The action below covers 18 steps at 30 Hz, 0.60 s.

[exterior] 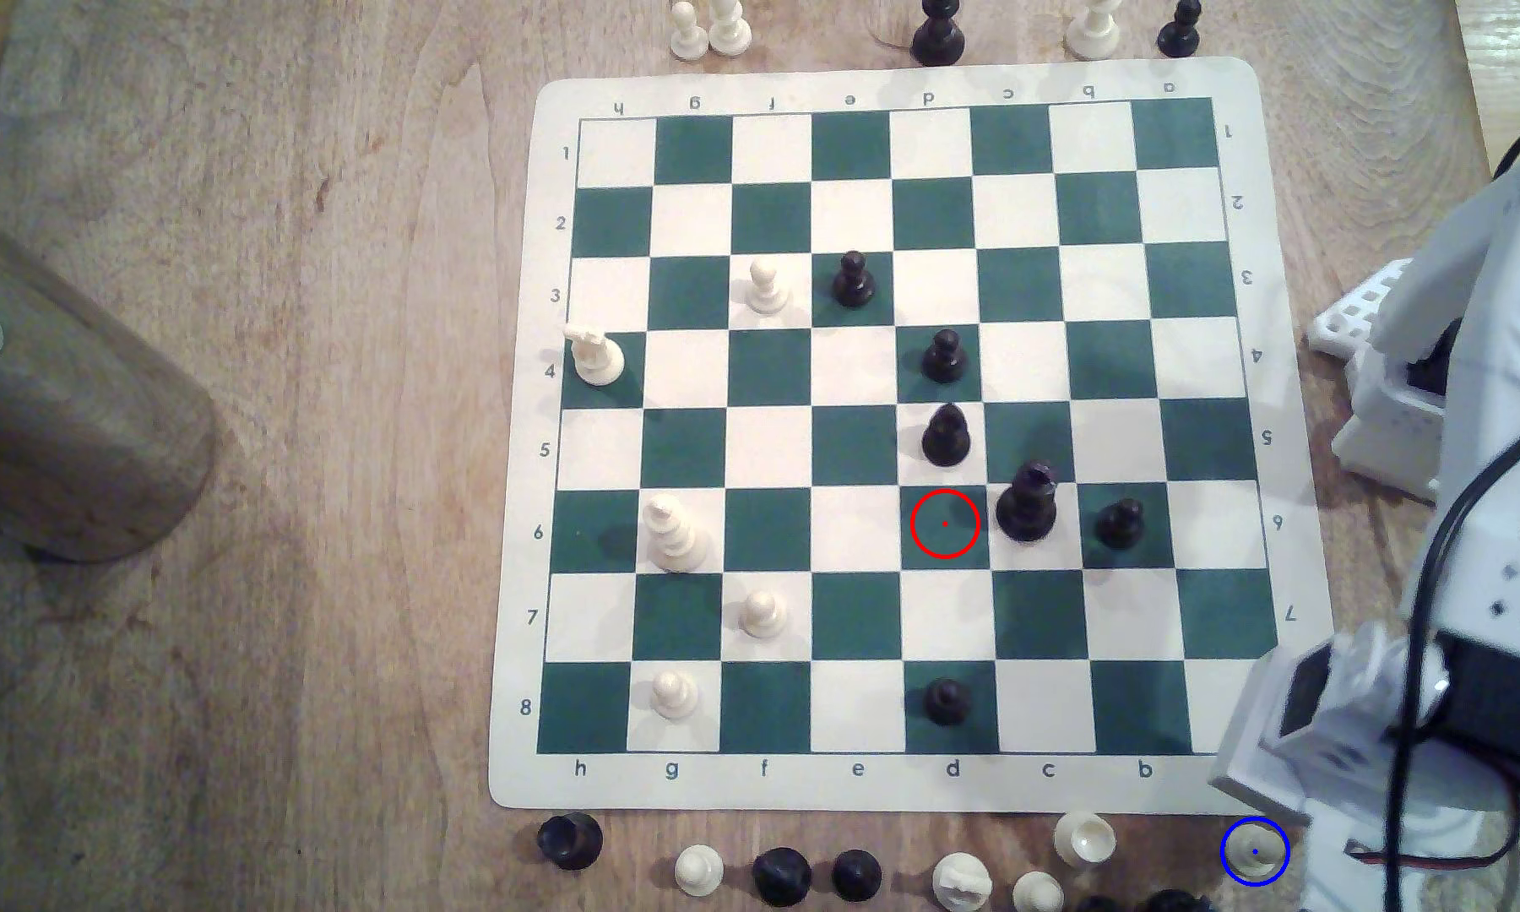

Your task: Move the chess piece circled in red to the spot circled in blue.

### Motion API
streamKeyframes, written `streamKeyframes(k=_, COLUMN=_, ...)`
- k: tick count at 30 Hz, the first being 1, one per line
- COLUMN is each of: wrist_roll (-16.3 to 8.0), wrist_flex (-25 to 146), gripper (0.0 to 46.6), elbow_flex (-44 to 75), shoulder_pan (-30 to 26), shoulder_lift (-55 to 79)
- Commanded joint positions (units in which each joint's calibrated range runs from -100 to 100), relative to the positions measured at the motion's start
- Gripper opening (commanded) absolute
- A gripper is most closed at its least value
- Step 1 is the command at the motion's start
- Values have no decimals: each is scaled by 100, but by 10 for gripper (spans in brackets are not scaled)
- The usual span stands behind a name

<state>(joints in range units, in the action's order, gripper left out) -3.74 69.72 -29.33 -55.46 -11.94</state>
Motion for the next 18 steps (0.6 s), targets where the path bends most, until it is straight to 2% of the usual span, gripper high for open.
streamKeyframes(k=1, wrist_roll=-54, wrist_flex=243, gripper=180, elbow_flex=585, shoulder_pan=-35, shoulder_lift=-801)
streamKeyframes(k=8, wrist_roll=-54, wrist_flex=710, gripper=175, elbow_flex=548, shoulder_pan=12, shoulder_lift=-1336)
streamKeyframes(k=10, wrist_roll=-54, wrist_flex=997, gripper=154, elbow_flex=530, shoulder_pan=168, shoulder_lift=-1548)
streamKeyframes(k=17, wrist_roll=5, wrist_flex=1202, gripper=129, elbow_flex=-259, shoulder_pan=1115, shoulder_lift=-2966)
streamKeyframes(k=18, wrist_roll=49, wrist_flex=1234, gripper=116, elbow_flex=-494, shoulder_pan=1451, shoulder_lift=-3229)
